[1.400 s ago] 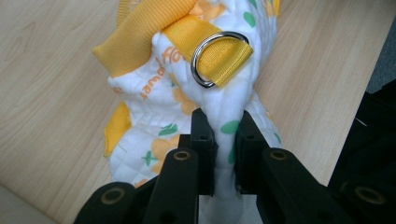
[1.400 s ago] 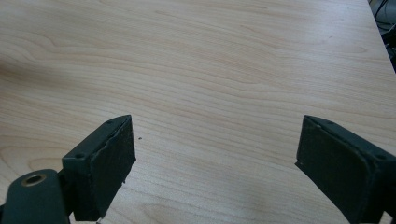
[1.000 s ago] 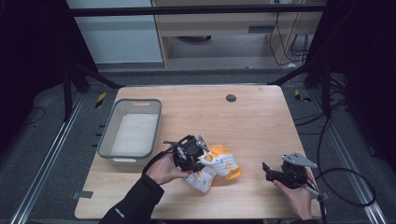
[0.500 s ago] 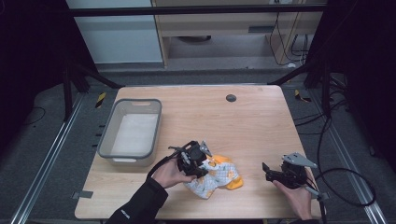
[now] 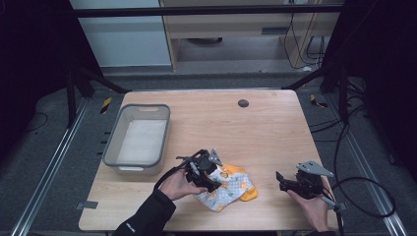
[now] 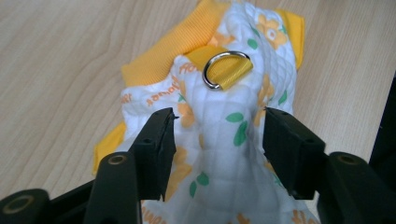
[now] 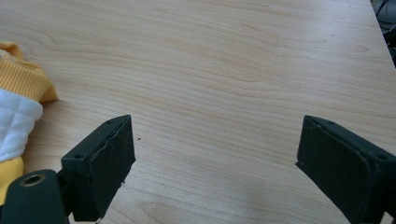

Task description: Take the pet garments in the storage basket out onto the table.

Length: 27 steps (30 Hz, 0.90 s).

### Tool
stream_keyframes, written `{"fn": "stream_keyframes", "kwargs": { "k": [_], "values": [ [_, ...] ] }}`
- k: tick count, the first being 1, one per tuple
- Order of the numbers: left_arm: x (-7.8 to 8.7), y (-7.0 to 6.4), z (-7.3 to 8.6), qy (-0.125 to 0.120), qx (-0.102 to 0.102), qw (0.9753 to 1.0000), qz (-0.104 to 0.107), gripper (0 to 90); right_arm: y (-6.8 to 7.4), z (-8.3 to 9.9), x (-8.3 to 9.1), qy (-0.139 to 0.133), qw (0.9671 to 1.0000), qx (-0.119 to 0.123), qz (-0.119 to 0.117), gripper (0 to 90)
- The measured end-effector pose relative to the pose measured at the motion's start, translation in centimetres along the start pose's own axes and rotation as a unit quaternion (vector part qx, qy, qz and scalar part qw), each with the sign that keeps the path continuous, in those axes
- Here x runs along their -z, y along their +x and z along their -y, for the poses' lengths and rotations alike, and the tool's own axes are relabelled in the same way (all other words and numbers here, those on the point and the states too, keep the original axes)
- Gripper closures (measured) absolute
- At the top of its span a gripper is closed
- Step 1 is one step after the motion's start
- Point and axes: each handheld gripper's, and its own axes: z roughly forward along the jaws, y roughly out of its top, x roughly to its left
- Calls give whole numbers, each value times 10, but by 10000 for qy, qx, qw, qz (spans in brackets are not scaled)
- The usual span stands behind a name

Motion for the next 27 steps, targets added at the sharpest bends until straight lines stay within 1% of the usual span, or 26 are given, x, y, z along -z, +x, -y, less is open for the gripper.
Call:
{"fn": "stream_keyframes", "kwargs": {
  "k": [1,5,8,12,14,15,17,18,21,23,25,27],
  "values": [
    [2,0,0,-49,11,10000,3,417,0,0,0,-9,10000,34,12,111],
    [13,0,4,-302,73,9995,-32,386,0,0,-1,-6,10000,33,8,111],
    [21,0,7,-455,103,9989,-102,360,0,0,0,-5,10000,22,1,111],
    [33,1,15,-711,244,9969,-239,320,0,0,0,-8,10000,24,10,110],
    [37,3,20,-791,287,9960,-288,310,0,0,0,-6,10000,12,4,110],
    [40,3,23,-843,326,9953,-352,306,0,0,0,1,10000,-7,-3,110],
    [45,5,29,-949,395,9938,-418,295,0,0,0,3,10000,-11,2,109],
    [47,5,32,-1027,432,9927,-458,290,0,1,0,3,10000,-17,5,109],
    [53,5,41,-1261,550,9889,-560,280,-1,1,0,-5,10000,-24,1,109],
    [57,6,47,-1419,638,9862,-572,277,-1,1,0,-5,10000,-27,0,109],
    [61,8,53,-1538,737,9834,-622,277,0,1,0,7,10000,-25,-1,109],
    [63,9,59,-1612,819,9811,-683,277,0,1,0,22,10000,-45,-20,108]
  ]
}}
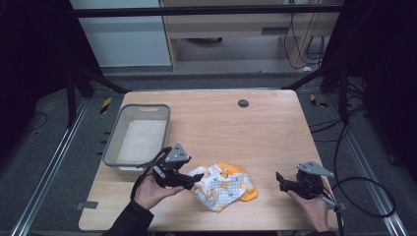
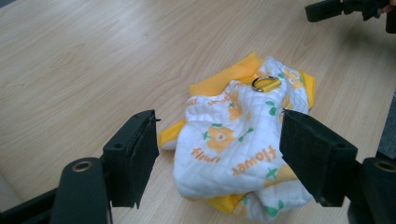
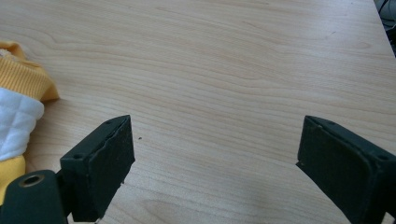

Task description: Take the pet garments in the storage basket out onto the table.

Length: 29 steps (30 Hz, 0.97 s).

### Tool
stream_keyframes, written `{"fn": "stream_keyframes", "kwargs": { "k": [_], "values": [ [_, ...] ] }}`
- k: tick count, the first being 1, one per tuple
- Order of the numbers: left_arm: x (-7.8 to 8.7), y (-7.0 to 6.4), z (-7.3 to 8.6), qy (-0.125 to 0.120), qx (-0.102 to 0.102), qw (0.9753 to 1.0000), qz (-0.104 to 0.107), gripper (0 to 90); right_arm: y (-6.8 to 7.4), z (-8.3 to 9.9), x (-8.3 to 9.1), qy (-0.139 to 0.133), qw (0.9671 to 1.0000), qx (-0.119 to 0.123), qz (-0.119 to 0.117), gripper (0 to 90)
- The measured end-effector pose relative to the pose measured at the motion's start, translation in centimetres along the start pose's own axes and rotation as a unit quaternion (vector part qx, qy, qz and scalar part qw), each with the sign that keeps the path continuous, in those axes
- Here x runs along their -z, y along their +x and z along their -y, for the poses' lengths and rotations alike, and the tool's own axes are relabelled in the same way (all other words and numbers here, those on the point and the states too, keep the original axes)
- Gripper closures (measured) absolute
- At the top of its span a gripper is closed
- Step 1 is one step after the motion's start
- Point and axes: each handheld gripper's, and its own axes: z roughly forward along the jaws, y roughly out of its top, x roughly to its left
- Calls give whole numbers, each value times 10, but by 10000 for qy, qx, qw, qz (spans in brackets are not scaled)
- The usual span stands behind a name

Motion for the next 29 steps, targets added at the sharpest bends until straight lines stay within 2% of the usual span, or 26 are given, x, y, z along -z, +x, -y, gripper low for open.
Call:
{"fn": "stream_keyframes", "kwargs": {
  "k": [8,10,15,17,18,19,23,27,29],
  "values": [
    [12,12,26,-300,416,9984,-246,274,0,0,0,19,10000,-12,-15,107],
    [13,14,33,-373,547,9974,-287,274,1,1,0,24,10000,11,-20,107],
    [18,17,50,-531,718,9946,-530,277,1,1,0,30,10000,45,-28,105],
    [21,17,53,-578,755,9940,-547,278,1,1,0,28,10000,44,-33,105],
    [25,17,61,-723,856,9918,-608,278,2,1,0,40,10000,28,-43,105],
    [26,17,64,-750,885,9913,-622,278,2,1,0,48,10000,4,-56,104],
    [30,19,75,-781,981,9897,-688,281,3,1,0,60,9999,-4,-86,102],
    [35,19,88,-755,1046,9883,-811,281,4,2,0,64,9999,96,-77,100],
    [38,21,97,-775,1172,9861,-889,281,5,3,0,80,9999,89,-76,98]
  ]
}}
